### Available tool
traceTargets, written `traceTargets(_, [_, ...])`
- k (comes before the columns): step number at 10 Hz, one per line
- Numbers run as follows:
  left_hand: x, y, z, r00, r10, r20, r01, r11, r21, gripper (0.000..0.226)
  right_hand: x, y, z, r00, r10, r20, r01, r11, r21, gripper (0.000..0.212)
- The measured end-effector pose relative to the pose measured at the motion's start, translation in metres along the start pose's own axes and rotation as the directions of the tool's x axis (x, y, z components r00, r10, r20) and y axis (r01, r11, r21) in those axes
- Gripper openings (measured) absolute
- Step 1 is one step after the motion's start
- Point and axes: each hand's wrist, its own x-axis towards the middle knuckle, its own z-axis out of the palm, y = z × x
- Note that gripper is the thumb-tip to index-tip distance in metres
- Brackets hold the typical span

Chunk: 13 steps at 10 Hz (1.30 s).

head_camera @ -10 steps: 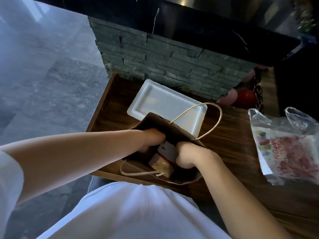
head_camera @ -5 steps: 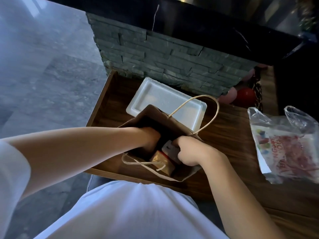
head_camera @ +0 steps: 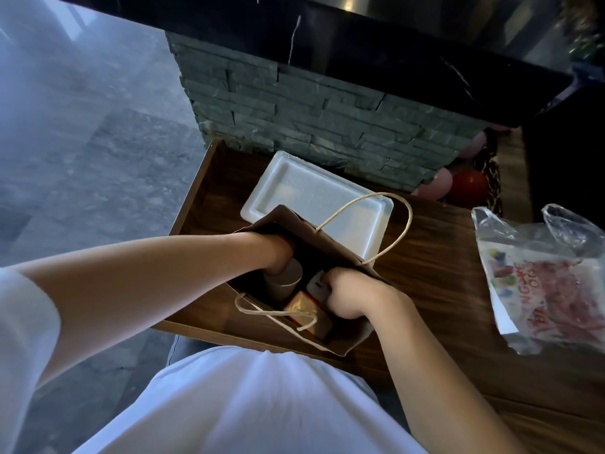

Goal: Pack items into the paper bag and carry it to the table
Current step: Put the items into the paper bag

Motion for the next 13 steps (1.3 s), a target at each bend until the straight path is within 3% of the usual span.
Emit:
traceTargets(1, [0.003,-0.004,-0.001,1.000,-0.009,0.011,0.009,1.000,0.002,0.037,0.003,-0.004,0.000,1.000,-0.020,-0.010,0.020,1.000,0.019,0.034])
traceTargets(2, [-0.015,-0.001,-0.008,1.000,0.013,-0.010,-0.013,0.996,-0.085,0.038,0.007,-0.005,0.003,0.994,-0.048,-0.094,0.064,0.983,0.172,0.052])
traceTargets(3, [-0.013,0.000,-0.012,0.997,0.059,-0.059,-0.073,0.959,-0.274,0.036,0.009,-0.008,0.007,0.983,-0.076,-0.168,0.126,0.943,0.307,0.073])
traceTargets(4, [-0.008,-0.001,-0.013,1.000,0.011,-0.003,-0.011,0.840,-0.543,0.014,0.011,-0.012,0.011,0.976,-0.035,-0.214,0.135,0.869,0.475,0.066])
traceTargets(5, [-0.005,-0.005,-0.017,0.985,-0.060,0.160,0.161,0.640,-0.752,0.016,0.012,-0.015,0.013,0.975,0.002,-0.220,0.142,0.760,0.634,0.043])
traceTargets(6, [-0.004,-0.009,-0.020,0.958,-0.010,0.286,0.256,0.481,-0.838,0.026,0.012,-0.015,0.010,0.970,0.042,-0.238,0.144,0.691,0.709,0.045])
traceTargets(7, [-0.005,-0.011,-0.022,0.919,0.071,0.387,0.331,0.390,-0.859,0.045,0.012,-0.015,0.010,0.984,0.050,-0.173,0.111,0.589,0.801,0.053])
traceTargets(8, [-0.009,-0.010,-0.022,0.911,0.104,0.399,0.339,0.361,-0.869,0.053,0.013,-0.017,0.011,0.992,0.052,-0.112,0.078,0.439,0.895,0.040])
traceTargets(9, [-0.012,-0.009,-0.021,0.926,0.078,0.369,0.312,0.392,-0.865,0.050,0.015,-0.016,0.011,0.986,0.069,-0.151,0.109,0.414,0.904,0.026])
traceTargets(10, [-0.014,-0.012,-0.018,0.940,-0.003,0.341,0.317,0.371,-0.873,0.049,0.017,-0.013,0.012,0.985,0.065,-0.160,0.112,0.468,0.877,0.029])
traceTargets(11, [-0.018,-0.009,-0.014,0.960,-0.152,0.235,0.279,0.448,-0.850,0.042,0.020,-0.010,0.013,0.985,0.069,-0.159,0.101,0.519,0.849,0.049])
traceTargets(13, [-0.019,-0.004,-0.009,0.979,-0.199,0.050,0.168,0.637,-0.753,0.042,0.025,-0.008,0.013,0.978,0.083,-0.194,0.115,0.560,0.820,0.054])
